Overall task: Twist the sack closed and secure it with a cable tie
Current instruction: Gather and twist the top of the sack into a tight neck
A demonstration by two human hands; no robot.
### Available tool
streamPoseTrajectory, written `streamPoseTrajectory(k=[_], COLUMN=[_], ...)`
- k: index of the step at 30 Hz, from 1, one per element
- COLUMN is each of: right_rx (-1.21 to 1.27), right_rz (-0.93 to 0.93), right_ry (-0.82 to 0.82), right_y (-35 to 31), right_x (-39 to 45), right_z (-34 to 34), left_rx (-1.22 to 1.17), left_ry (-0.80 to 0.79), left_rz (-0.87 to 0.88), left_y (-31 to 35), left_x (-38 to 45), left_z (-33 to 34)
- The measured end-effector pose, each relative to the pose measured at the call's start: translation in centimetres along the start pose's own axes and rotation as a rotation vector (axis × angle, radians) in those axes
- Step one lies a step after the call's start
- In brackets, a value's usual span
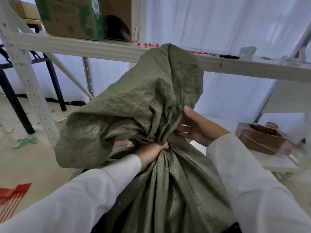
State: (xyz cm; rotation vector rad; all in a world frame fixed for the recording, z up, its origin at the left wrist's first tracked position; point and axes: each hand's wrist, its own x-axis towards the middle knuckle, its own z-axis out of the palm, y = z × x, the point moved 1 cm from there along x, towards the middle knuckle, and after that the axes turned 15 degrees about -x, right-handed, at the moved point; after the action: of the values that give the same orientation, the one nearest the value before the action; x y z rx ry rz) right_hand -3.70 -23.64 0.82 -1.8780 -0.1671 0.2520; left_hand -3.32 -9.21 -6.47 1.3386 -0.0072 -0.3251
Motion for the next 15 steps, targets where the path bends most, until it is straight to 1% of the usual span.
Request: streamPoseTrajectory(k=[2,3,4,5,6,7,8,9,10,11,12,13,15], right_rx=[-0.14,-0.204,-0.304,-0.466,-0.641,-0.824,-0.943,-0.979,-0.922,-0.776,-0.606,-0.438,-0.208], right_rz=[0.131,0.203,0.251,0.284,0.328,0.358,0.37,0.338,0.265,0.156,0.06,0.006,-0.029], right_ry=[0.192,0.264,0.334,0.382,0.382,0.304,0.254,0.231,0.212,0.238,0.303,0.358,0.405], right_y=[1.1,1.5,1.9,2.2,2.4,2.5,2.5,2.8,3.1,3.1,2.7,2.2,0.6], right_x=[0.3,0.6,0.7,1.0,1.2,1.5,1.6,2.2,2.6,2.8,2.9,3.0,2.7], right_z=[-0.9,-0.9,-0.8,-0.9,-1.0,-0.8,-0.6,-0.4,-0.1,0.3,0.7,1.0,1.7], left_rx=[0.029,0.04,0.057,0.072,0.088,0.093,0.097,0.098,0.106,0.106,0.115,0.114,0.093], left_ry=[0.009,0.021,0.031,0.03,0.032,0.036,0.034,0.029,0.014,-0.009,-0.027,-0.04,-0.082], left_rz=[-0.034,-0.056,-0.067,-0.062,-0.059,-0.047,-0.043,-0.035,-0.031,-0.028,-0.03,-0.028,-0.035], left_y=[0.1,0.1,0.1,0.0,-0.1,-0.3,-0.4,-0.4,-0.3,-0.4,-0.4,-0.3,0.0], left_x=[-0.2,-0.1,-0.1,0.0,0.1,0.3,0.4,0.3,0.3,0.4,0.4,0.3,0.2], left_z=[0.0,0.0,-0.1,-0.2,-0.3,-0.4,-0.4,-0.4,-0.3,-0.3,-0.3,-0.3,-0.2])
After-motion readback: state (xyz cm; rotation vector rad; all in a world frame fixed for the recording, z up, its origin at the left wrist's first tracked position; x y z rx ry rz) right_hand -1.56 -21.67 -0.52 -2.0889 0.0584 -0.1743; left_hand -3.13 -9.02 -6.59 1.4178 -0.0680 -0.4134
